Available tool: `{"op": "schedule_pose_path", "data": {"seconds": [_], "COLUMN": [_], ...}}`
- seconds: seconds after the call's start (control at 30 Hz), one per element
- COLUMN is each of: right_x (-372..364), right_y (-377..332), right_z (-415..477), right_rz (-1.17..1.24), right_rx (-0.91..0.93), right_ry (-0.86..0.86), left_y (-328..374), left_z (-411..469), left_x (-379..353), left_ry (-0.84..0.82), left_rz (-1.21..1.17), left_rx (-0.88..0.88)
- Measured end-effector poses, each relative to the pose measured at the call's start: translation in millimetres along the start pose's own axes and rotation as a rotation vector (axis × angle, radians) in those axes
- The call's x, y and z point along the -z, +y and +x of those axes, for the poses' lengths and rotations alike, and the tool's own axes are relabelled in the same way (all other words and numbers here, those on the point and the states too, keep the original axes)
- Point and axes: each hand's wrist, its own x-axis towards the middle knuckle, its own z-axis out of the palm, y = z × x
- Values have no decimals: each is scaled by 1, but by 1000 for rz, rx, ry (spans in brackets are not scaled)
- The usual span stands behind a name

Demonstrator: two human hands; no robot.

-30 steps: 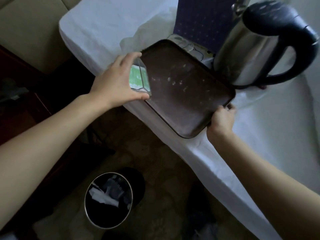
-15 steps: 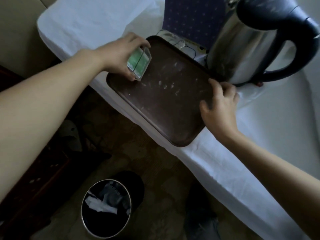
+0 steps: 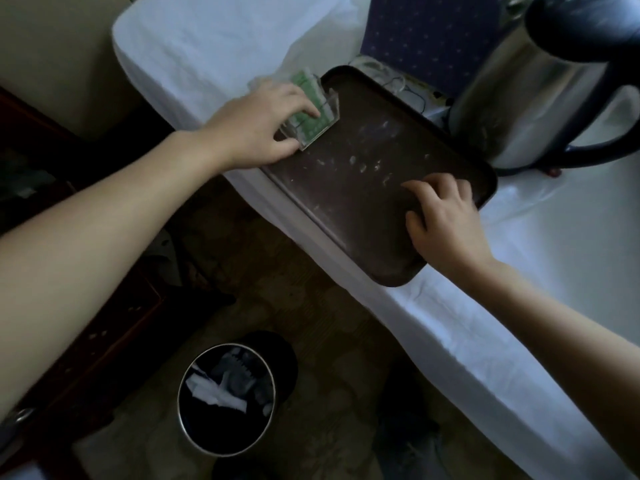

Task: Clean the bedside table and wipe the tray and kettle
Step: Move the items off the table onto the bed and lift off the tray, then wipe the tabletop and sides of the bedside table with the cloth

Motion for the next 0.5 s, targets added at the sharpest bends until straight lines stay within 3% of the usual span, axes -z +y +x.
{"op": "schedule_pose_path", "data": {"seconds": [0.23,0.5], "right_x": [-17,-77], "right_y": [-98,-233], "right_z": [-11,-31], "right_rz": [68,53], "right_rx": [298,513], "right_ry": [-20,-158], "left_y": [2,-74], "left_z": [-120,-294], "left_x": [1,-36], "left_ry": [-48,-134], "left_rz": [-61,-24], "left_rx": [174,549]}}
